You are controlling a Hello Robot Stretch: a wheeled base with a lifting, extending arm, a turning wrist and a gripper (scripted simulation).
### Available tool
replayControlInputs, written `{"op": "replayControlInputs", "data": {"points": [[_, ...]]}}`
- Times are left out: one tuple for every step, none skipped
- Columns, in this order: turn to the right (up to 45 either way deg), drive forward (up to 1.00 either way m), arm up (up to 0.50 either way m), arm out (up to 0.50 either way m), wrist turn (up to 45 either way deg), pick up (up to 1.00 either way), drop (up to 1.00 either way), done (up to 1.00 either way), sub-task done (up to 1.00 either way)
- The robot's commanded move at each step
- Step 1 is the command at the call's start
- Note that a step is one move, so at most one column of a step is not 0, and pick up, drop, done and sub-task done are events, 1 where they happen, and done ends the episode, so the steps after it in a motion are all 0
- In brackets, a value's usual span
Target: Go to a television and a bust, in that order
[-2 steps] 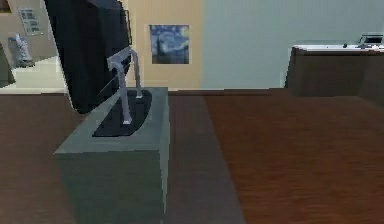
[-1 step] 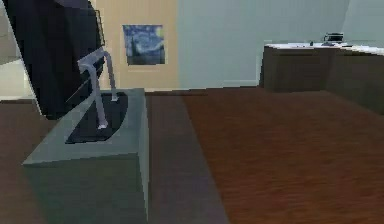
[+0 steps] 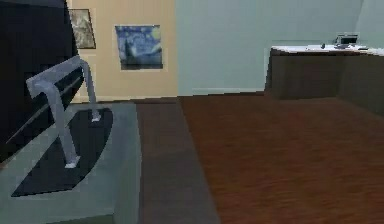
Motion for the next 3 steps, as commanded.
{"op": "replayControlInputs", "data": {"points": [[-30.0, 0.00, 0.00, 0.00, 0.0, 0.00, 0.00, 0.00, 0.00], [0.0, 0.00, 0.00, 0.00, 0.0, 0.00, 0.00, 0.00, 1.00], [-45.0, 0.00, 0.00, 0.00, 0.0, 0.00, 0.00, 0.00, 0.00]]}}
